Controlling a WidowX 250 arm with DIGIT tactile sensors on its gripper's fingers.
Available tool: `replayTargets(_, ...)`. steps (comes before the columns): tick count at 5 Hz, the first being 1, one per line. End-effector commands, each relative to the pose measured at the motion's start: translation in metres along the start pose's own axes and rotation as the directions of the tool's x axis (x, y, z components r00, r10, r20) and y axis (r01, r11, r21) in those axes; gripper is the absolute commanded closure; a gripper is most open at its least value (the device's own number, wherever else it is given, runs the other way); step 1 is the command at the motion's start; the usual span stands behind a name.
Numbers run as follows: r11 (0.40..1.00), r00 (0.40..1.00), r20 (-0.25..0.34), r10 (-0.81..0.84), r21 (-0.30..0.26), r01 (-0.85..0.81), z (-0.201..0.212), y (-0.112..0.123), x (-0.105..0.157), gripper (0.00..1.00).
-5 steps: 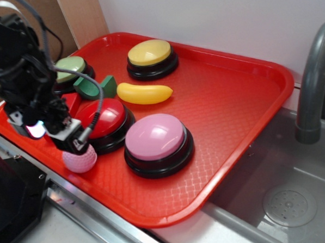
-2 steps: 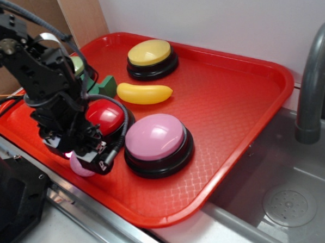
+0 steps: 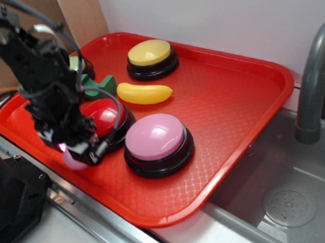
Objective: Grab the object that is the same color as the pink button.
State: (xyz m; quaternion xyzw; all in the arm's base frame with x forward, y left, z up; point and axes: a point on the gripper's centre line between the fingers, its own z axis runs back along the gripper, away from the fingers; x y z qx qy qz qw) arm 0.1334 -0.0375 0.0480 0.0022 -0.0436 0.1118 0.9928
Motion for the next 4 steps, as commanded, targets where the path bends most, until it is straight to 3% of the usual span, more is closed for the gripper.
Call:
replayTargets(1, 0.999, 0.994, 0.108, 0.001, -0.043, 0.003, 0.089, -0.006, 0.078, 1.0)
replayTargets(2, 0.999, 0.988, 0.156, -0.006, -0.039, 0.012, 0.125, -0.005, 0.108, 1.0)
replayTargets(4, 0.992, 0.987, 0.105, -0.123, -0.002, 0.124, 0.139, 0.006, 0.133, 1.0)
